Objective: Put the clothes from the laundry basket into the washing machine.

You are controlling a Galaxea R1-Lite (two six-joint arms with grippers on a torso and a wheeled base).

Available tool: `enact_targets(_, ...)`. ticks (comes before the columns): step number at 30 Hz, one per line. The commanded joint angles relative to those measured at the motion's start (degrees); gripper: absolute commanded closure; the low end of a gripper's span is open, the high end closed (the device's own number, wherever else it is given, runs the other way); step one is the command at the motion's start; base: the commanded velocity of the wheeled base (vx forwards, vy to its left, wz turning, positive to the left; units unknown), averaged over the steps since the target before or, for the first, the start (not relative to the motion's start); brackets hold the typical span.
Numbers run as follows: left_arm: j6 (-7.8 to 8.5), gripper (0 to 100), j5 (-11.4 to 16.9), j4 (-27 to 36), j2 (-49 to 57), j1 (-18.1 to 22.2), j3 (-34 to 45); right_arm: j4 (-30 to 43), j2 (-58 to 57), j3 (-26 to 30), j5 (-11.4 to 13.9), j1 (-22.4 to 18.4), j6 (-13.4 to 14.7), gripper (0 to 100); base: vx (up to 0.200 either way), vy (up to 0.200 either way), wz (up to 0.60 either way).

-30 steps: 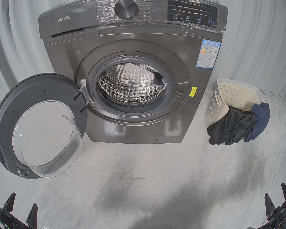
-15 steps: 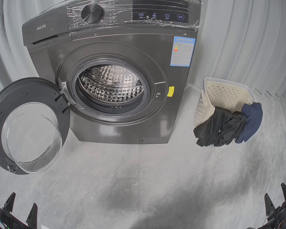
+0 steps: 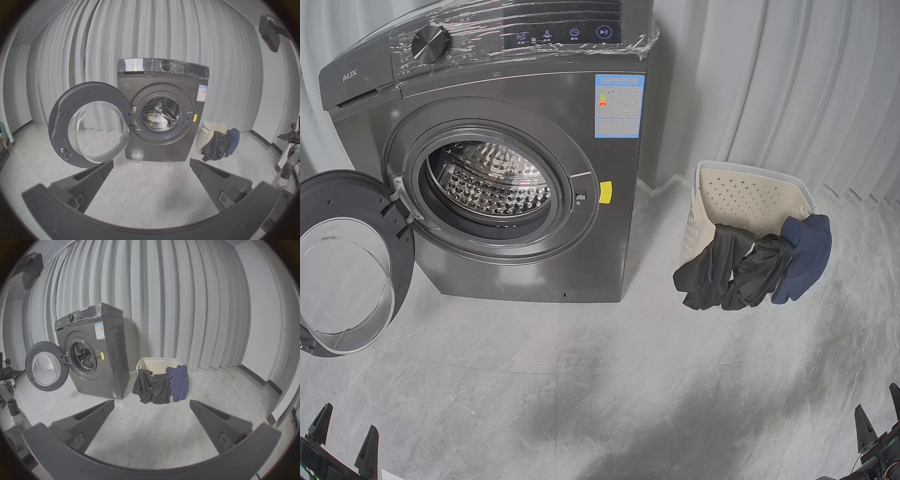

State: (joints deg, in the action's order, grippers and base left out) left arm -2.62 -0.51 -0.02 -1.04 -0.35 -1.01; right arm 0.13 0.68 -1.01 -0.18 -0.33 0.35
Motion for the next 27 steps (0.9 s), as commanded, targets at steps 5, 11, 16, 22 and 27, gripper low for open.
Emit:
enact_targets(5,0.07,0,-0.02,-0.06,0.95,0.0,1.01,0.04,0.37,1.01,0.01,-0.02,0.0,0,0.0,-0.2,0.0)
enact_targets(11,-0.02,0,-0.02,-0.06,0.95,0.0,1.01,0.04,0.37,1.01,0.01,-0.02,0.0,0,0.0,-0.2,0.0)
enact_targets(16,-0.19,0,-0.02,-0.06,0.95,0.09,1.01,0.04,0.37,1.01,0.01,-0.02,0.0,0,0.0,-0.2,0.0)
enact_targets(22,-0.28,0,-0.02,-0.06,0.95,0.09,1.01,0.04,0.37,1.01,0.01,-0.02,0.0,0,0.0,-0.2,0.0)
enact_targets(27,-0.28,0,-0.1,-0.06,0.95,0.0,1.01,0.04,0.37,1.01,0.01,-0.02,0.0,0,0.0,-0.2,0.0)
